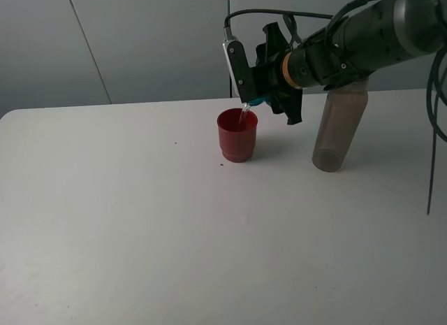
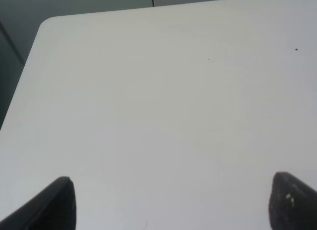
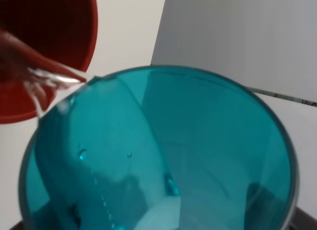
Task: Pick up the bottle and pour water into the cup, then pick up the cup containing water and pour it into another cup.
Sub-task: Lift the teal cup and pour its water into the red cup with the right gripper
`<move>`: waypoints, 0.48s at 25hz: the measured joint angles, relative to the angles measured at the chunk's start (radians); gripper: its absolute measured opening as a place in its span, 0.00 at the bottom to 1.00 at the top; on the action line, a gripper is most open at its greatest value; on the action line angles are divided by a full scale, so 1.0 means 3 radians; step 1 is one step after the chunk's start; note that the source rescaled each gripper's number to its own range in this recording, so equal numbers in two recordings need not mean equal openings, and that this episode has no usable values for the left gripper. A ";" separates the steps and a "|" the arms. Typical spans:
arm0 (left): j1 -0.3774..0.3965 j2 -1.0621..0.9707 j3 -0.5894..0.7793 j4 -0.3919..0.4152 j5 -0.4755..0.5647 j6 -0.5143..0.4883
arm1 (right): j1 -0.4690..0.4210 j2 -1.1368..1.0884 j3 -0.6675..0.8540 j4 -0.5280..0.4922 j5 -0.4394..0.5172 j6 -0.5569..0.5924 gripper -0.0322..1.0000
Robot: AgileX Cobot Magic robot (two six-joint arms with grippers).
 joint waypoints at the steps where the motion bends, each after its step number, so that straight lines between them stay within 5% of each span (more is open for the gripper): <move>1: 0.0000 0.0000 0.0000 0.0000 0.0000 0.0000 | 0.0014 0.0000 0.0000 0.0000 0.0008 0.0000 0.18; 12: 0.0000 0.0000 0.0000 0.0000 0.0000 -0.0007 | 0.0085 0.0103 -0.0035 0.0000 0.0233 -0.0162 0.18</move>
